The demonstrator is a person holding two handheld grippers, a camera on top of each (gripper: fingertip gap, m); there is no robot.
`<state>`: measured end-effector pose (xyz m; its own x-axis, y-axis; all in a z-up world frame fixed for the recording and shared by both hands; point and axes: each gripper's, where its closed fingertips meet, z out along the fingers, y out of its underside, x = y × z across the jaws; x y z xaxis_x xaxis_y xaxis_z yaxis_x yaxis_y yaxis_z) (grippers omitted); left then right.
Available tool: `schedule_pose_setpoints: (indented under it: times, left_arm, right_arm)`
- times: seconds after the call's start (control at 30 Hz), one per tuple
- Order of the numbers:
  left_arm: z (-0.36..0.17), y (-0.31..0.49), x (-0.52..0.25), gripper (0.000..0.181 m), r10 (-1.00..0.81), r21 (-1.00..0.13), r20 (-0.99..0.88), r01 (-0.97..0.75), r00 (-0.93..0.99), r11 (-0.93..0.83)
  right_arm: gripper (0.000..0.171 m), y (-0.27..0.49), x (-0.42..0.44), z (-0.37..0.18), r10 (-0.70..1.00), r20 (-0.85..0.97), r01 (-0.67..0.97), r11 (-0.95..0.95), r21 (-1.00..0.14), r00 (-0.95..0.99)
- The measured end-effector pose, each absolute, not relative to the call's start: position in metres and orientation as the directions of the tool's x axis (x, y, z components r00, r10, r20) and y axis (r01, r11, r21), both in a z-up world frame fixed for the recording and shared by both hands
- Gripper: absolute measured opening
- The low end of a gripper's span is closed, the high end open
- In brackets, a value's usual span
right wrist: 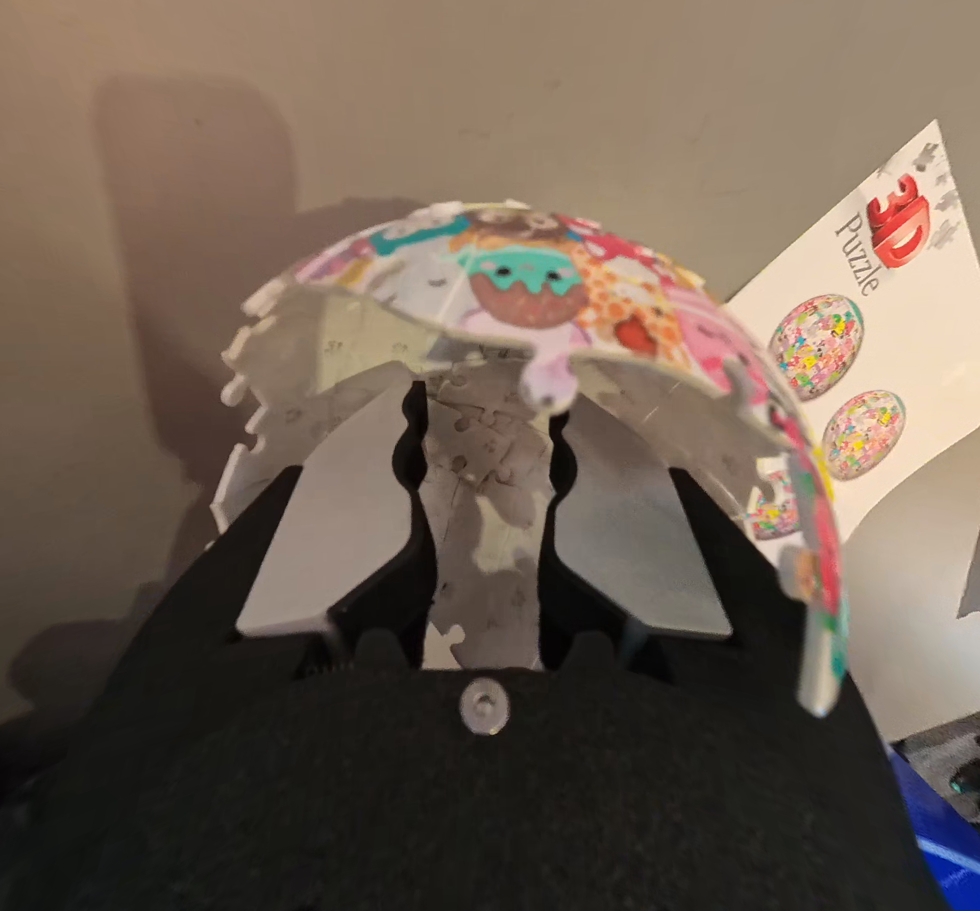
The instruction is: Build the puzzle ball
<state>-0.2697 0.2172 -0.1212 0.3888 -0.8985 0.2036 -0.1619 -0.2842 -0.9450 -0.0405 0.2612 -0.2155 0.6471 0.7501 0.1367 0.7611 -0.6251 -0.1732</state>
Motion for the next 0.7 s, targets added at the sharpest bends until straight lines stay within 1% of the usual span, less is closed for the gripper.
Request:
schedule_pose_setpoints:
  times: [0.2, 0.27, 0.47, 0.5, 0.53, 0.57, 0.63, 0.7]
  left_arm:
    - [-0.1196, 0.2119, -0.2681, 0.056, -0.911, -0.954, 0.145, -0.189, 0.386, -0.232]
    - [-0.1187, 0.2103, -0.2677, 0.056, -0.914, -0.958, 0.123, -0.195, 0.386, -0.212]
    - [-0.1171, 0.2068, -0.2673, 0.055, -0.919, -0.962, 0.096, -0.203, 0.382, -0.184]
    - [-0.1163, 0.2069, -0.2676, 0.055, -0.919, -0.963, 0.095, -0.2, 0.383, -0.182]
    - [-0.1157, 0.2069, -0.2678, 0.054, -0.919, -0.963, 0.095, -0.197, 0.383, -0.182]
    - [-0.1153, 0.2072, -0.2681, 0.054, -0.918, -0.964, 0.098, -0.194, 0.384, -0.184]
    - [-0.1152, 0.2076, -0.2684, 0.054, -0.917, -0.963, 0.106, -0.19, 0.384, -0.191]
    - [-0.1157, 0.2077, -0.2683, 0.054, -0.917, -0.962, 0.114, -0.189, 0.382, -0.198]
  right_arm:
    - [0.041, 0.2576, -0.0351, -0.2199, 0.76, 0.156, 0.776, -0.621, -0.114, 0.631]
    - [0.036, 0.2574, -0.0364, -0.2203, 0.767, 0.16, 0.784, -0.611, -0.113, 0.621]
    - [0.036, 0.257, -0.0359, -0.2204, 0.766, 0.159, 0.783, -0.611, -0.117, 0.622]
    - [0.034, 0.2559, -0.0363, -0.2206, 0.769, 0.153, 0.784, -0.61, -0.117, 0.621]
    - [0.025, 0.2532, -0.0379, -0.2215, 0.775, 0.134, 0.787, -0.607, -0.114, 0.617]
    - [0.022, 0.2525, -0.0383, -0.222, 0.777, 0.133, 0.789, -0.604, -0.114, 0.615]
    - [0.026, 0.2547, -0.0378, -0.221, 0.774, 0.156, 0.79, -0.6, -0.126, 0.613]
    - [0.035, 0.2552, -0.0361, -0.2184, 0.77, 0.169, 0.789, -0.602, -0.126, 0.615]
